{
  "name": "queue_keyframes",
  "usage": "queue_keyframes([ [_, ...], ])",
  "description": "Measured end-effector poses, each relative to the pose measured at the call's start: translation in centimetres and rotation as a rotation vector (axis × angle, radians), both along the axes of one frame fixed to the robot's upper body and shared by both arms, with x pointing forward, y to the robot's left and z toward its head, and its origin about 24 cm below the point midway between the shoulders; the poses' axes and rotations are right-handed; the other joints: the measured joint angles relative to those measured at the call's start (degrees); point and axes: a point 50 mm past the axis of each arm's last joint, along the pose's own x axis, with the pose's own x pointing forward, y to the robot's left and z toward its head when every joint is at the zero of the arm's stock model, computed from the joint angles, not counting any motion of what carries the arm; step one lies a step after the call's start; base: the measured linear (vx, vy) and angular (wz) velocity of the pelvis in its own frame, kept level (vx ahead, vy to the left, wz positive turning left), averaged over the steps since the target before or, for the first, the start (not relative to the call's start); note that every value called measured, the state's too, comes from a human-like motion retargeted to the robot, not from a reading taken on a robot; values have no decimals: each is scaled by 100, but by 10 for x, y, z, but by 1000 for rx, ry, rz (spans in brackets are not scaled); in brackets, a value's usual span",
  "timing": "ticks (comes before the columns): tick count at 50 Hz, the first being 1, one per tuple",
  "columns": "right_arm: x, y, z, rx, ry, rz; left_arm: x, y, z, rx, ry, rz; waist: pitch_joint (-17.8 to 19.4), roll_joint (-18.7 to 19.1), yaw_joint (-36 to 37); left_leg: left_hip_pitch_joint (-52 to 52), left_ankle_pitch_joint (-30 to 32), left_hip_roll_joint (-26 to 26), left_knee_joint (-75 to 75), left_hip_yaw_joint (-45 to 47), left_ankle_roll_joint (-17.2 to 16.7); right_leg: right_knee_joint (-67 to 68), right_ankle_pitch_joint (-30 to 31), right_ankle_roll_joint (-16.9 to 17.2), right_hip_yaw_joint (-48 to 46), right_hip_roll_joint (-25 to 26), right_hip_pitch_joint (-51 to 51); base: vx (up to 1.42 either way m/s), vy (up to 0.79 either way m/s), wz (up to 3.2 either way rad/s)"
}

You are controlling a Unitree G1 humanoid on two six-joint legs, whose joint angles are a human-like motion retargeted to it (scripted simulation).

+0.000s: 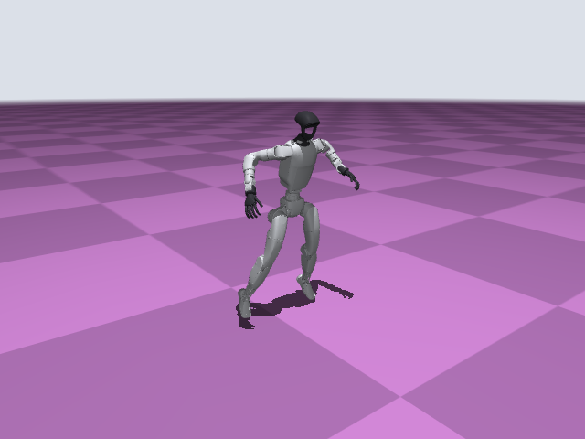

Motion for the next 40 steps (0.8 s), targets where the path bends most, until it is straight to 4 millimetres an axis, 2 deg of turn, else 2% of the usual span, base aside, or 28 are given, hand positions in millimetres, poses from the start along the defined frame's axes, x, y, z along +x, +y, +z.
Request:
queue_keyframes([
  [2, -17, -10, -48, 19, 131, -166, -18, 25, -35, 18, 146, 143, 47, 35, 10, -322, -335, 114, -31, 586, 81, -107, -432, 42, -380, -76, -264, 90, 2, 21],
  [4, -31, -12, -84, 52, 253, -291, -36, 42, -65, 19, 282, 258, 190, 53, -6, -643, -683, 184, -158, 1019, 148, -380, -869, 88, -521, -98, -529, 87, -1, 31],
  [5, -36, -12, -99, 68, 317, -335, -44, 48, -78, 21, 350, 303, 301, 47, -5, -771, -856, 200, -248, 1202, 183, -515, -1085, 94, -556, -118, -656, 87, -3, 26],
  [7, -37, -10, -117, 62, 454, -299, -58, 59, -96, 58, 500, 317, 509, 6, 37, -972, -1201, 227, -471, 1500, 189, -769, -1514, 133, -576, -143, -933, 90, -8, 13],
  [10, -19, -6, -121, -36, 596, -42, -78, 70, -105, 179, 722, 234, 745, -61, 112, -1241, -1812, 416, -809, 1824, 74, -1219, -2237, 152, -595, 8, -1312, 93, -17, -2],
  [12, -4, -5, -109, -72, 599, 119, -89, 73, -108, 216, 817, 200, 841, -76, 175, -1432, -2294, 535, -947, 2064, -55, -1396, -2760, 152, -743, 45, -1557, 94, -15, -4],
  [15, 11, 2, -95, 34, 465, 135, -102, 80, -108, 110, 776, 369, 971, -178, 348, -1726, -2978, 561, -929, 2062, -189, -1222, -3290, 152, -1074, -46, -1926, 92, -4, -19],
  [17, 28, 5, -84, 150, 282, 46, -104, 82, -115, -9, 654, 576, 1177, -235, 418, -2056, -2778, 265, -349, 1393, 175, -640, -2920, 65, -780, -312, -2189, 87, 23, -14],
  [18, 43, 5, -79, 189, 182, 1, -102, 81, -122, -73, 578, 697, 1304, -236, 404, -2454, -2416, 116, 395, 985, 542, 83, -2680, -193, -436, -448, -2550, 73, 27, -6],
  [20, 85, 6, -70, 201, 1, -86, -90, 73, -142, -210, 414, 966, 1590, -110, 358, -3865, -2091, 181, 3116, 229, 830, 3067, -3014, -684, 241, -398, -4024, 63, 14, -5],
  [22, 128, 11, -63, 110, -154, -255, -61, 52, -164, -316, 285, 1171, 1897, -26, 231, -4647, -2481, 255, 5140, -142, 371, 5116, -3757, -584, 493, -491, -4710, 65, 4, 23],
  [23, 146, 16, -60, 65, -215, -352, -42, 37, -173, -348, 251, 1224, 1897, -13, 161, -4828, -2765, 255, 5698, -224, 235, 5623, -4163, -722, 525, -583, -4801, 61, 3, 34],
  [25, 179, 34, -43, 57, -331, -384, 9, 6, -175, -414, 176, 1160, 1897, -16, 117, -5032, -3261, 231, 6444, -289, 313, 6319, -4856, -1286, 677, -645, -4951, 51, 4, 21],
  [27, 210, 53, -8, 85, -480, -216, 66, -21, -150, -386, 61, 848, 1897, -32, 65, -5050, -3511, 164, 6790, -273, 433, 6629, -5105, -1328, 799, -742, -4963, 40, 7, 10],
  [28, 221, 62, 13, 64, -542, -82, 89, -30, -129, -298, -8, 671, 1897, -46, 39, -4963, -3618, 166, 6872, -254, 458, 6691, -5213, -1307, 826, -771, -4869, 38, 6, 0],
  [30, 233, 77, 49, -58, -602, 190, 123, -44, -83, -19, -144, 328, 1868, -45, -11, -4707, -3753, 193, 6849, -217, 532, 6619, -5321, -1316, 806, -773, -4594, 33, 4, -11],
  [32, 236, 87, 67, -169, -616, 344, 145, -60, -41, 203, -281, 74, 1720, -38, -39, -4361, -3700, 220, 6490, -131, 555, 6232, -5189, -1284, 687, -768, -4258, 29, 2, -17],
  [33, 234, 91, 69, -192, -620, 378, 150, -71, -27, 244, -331, -20, 1655, -41, -38, -4077, -3666, 258, 6211, -62, 504, 5952, -5076, -1211, 570, -787, -3994, 31, 1, -20],
  [35, 231, 97, 61, -174, -589, 411, 158, -91, -11, 184, -375, -143, 1507, -45, -56, -3483, -3495, 273, 5404, 121, 531, 5101, -4828, -1109, 360, -792, -3389, 29, 3, -19],
  [36, 229, 98, 52, -148, -555, 409, 159, -98, -10, 79, -369, -157, 1456, -50, -54, -3111, -3385, 278, 4871, 218, 560, 4562, -4654, -1019, 236, -771, -3027, 27, 3, -24],
  [40, 216, 99, 6, -61, -368, 373, 157, -121, -26, -338, -281, -133, 1147, -68, -10, -1668, -2745, 278, 2479, 628, 656, 2167, -3733, -557, -216, -606, -1663, 27, 0, -32],
])
